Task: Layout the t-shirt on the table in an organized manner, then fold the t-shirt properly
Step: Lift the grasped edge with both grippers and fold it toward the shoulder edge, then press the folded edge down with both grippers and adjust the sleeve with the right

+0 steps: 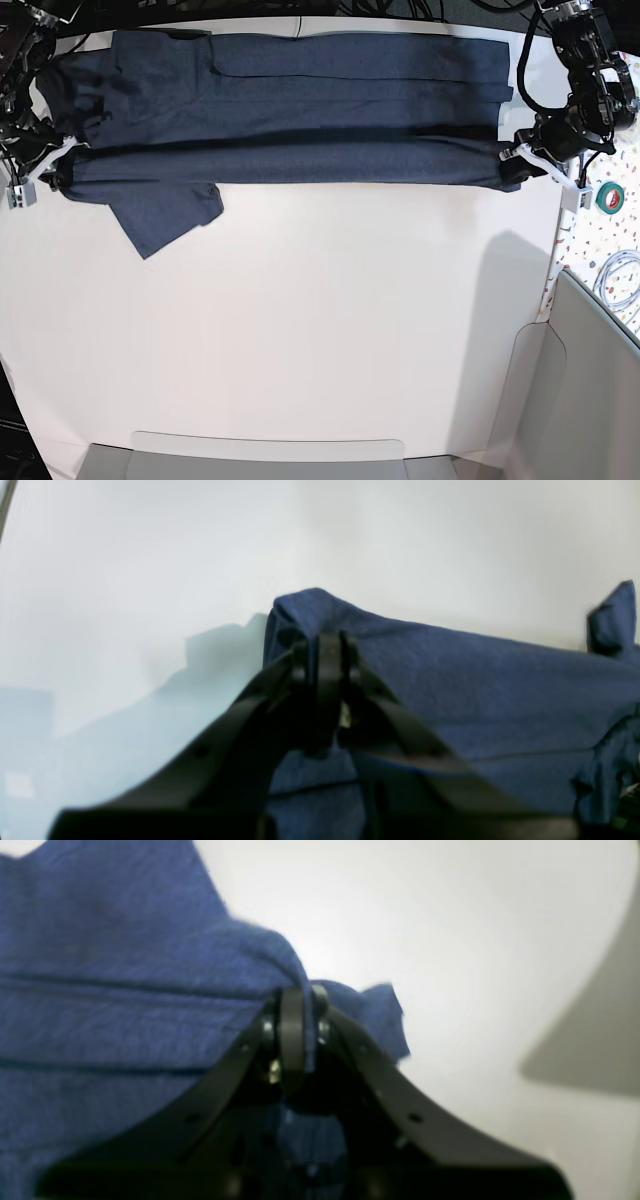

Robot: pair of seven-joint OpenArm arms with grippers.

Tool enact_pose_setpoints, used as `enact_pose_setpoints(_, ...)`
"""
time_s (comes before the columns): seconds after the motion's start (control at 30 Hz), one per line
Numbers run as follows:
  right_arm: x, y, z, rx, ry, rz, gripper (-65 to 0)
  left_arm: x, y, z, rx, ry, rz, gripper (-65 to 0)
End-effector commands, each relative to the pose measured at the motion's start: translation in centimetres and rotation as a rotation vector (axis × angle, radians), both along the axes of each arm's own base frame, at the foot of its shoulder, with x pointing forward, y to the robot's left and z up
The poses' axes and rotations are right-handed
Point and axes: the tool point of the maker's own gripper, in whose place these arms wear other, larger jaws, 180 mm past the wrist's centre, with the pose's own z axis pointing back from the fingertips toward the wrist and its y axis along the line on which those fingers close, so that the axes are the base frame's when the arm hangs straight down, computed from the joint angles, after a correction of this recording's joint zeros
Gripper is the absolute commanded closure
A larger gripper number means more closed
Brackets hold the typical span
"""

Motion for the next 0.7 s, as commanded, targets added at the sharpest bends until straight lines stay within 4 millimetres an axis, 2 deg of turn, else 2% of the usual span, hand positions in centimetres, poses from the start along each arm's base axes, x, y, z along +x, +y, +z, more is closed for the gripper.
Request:
enact_pose_setpoints(0.0, 0.2, -1.1, 1.6, -0.038, -0.039, -0.006, 0.0, 0.4, 0.6, 0.8, 0.025, -0.028, 0.001, 0.0)
enact_pose_setpoints(0.23, -1.8, -1.4, 0.2, -0.022, 0.002, -0.037, 0.0, -1.0, 0.5, -0.3, 0.025, 0.015, -0.001, 0.0)
enact_pose_setpoints(0.6, -3.5, 0.3, -2.2, 0.035, 0.047, -0.052, 0.0, -1.8, 0.8, -1.5, 0.017, 0.06, 0.014, 0.0)
enact_pose_setpoints(0.67, -3.6, 0.4, -2.3, 0.035, 0.054, -0.048, 0.0, -2.0, 1.0, -1.7, 0.014, 0.071, 0.018, -1.7)
